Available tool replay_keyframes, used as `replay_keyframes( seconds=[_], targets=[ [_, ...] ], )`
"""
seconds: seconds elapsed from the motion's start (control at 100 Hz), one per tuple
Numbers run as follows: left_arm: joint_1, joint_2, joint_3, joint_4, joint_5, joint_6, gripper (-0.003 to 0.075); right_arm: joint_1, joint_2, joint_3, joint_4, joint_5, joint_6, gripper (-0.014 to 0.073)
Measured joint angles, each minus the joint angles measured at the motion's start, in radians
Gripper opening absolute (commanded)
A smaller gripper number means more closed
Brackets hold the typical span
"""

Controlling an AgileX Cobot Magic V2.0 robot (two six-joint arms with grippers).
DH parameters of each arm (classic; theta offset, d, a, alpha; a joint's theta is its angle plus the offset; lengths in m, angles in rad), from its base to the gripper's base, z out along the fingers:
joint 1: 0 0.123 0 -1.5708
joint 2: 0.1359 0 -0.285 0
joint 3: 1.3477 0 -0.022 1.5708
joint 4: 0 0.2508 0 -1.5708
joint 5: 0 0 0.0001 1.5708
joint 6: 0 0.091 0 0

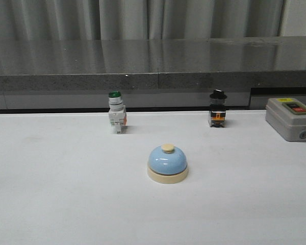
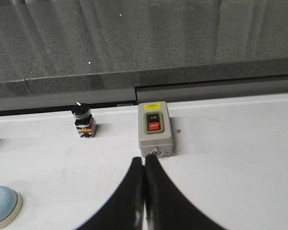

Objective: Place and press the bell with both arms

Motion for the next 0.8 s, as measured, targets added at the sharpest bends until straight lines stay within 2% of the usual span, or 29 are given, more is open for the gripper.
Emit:
replay_keyframes(
  seconds=[0.36,0.8],
  targets=[
    [0.0,0.0,0.0,0.0,0.0,0.0,-0.002,0.016,0.384,-0.275,0.0,0.103,0.0,-0.006],
    [0.0,0.0,0.0,0.0,0.0,0.0,-0.002,0.297,0.793,-0.584,0.0,0.278,-0.038,-0.006]
  ],
)
